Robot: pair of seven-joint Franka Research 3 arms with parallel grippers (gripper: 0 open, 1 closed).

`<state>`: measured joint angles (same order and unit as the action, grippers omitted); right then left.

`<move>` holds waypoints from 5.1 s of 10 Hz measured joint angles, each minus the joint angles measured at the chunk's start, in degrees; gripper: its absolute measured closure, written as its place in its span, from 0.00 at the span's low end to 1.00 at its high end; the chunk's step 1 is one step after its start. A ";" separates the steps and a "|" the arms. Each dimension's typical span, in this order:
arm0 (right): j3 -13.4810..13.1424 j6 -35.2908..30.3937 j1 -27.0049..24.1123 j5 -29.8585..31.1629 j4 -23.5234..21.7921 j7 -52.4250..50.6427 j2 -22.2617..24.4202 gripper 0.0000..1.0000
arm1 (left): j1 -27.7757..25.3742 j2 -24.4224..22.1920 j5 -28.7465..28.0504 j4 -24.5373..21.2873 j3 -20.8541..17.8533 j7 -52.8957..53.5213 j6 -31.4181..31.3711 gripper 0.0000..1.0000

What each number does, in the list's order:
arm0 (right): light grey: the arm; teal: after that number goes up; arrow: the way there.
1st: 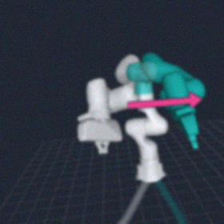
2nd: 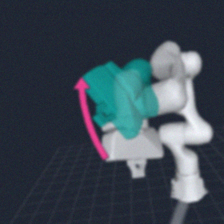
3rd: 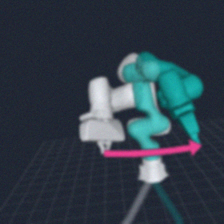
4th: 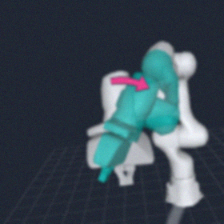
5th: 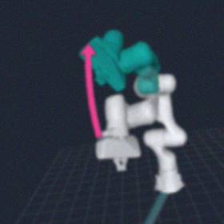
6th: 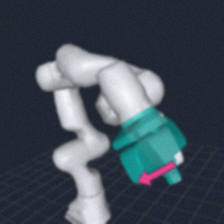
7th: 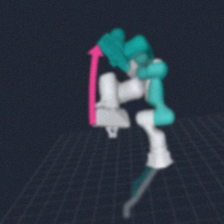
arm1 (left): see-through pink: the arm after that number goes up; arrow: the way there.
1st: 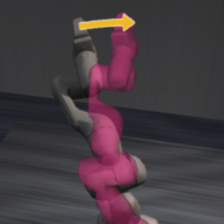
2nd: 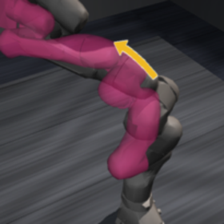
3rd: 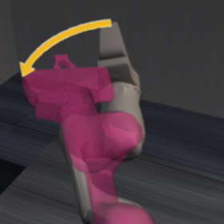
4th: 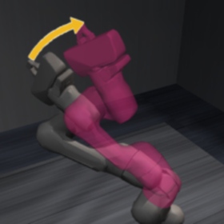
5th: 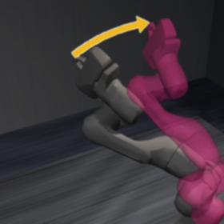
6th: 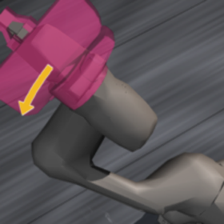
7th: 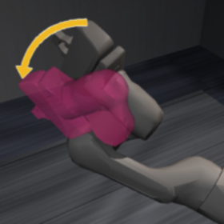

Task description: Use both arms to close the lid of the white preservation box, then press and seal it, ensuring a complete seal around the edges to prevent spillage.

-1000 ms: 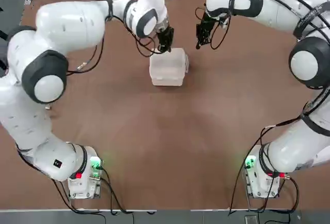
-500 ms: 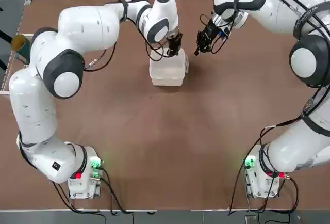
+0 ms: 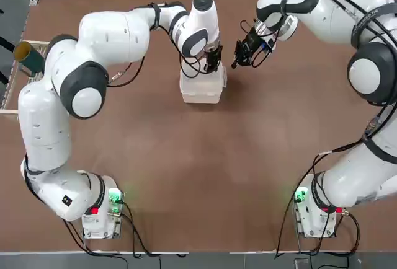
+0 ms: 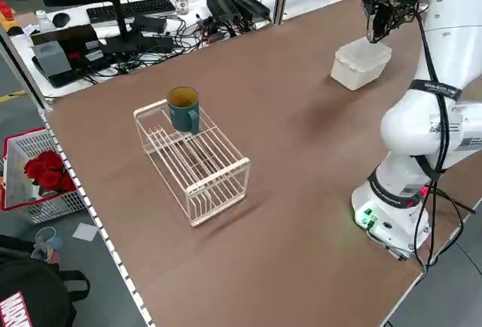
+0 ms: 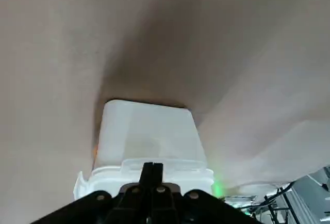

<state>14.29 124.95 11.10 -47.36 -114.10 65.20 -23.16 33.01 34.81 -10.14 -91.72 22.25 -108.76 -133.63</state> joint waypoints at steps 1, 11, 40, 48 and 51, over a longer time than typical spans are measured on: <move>0.00 1.36 0.62 -0.13 -0.54 -0.17 -0.03 0.99 | 0.10 0.04 0.00 0.06 -0.09 0.00 0.01 0.99; 0.11 7.70 5.17 -2.74 -3.25 -0.62 -0.75 0.99 | 0.16 0.06 0.00 0.13 -0.17 -0.11 0.06 0.99; -3.06 5.26 7.73 -7.91 -1.68 -1.60 -0.35 0.99 | -3.02 -0.81 -0.02 2.84 -0.73 0.52 4.04 0.99; -6.90 -11.70 7.86 8.44 28.44 4.35 -7.87 0.99 | -15.09 -7.73 -0.02 -5.79 5.94 6.01 11.42 0.99; -6.72 -11.53 10.18 13.07 39.74 4.46 -17.47 0.99 | -26.25 -8.92 -0.02 -10.64 16.49 7.86 11.42 0.99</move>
<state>7.57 113.42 21.27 -34.29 -74.36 69.66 -40.64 6.76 25.90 -10.16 -102.37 38.74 -100.89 -122.21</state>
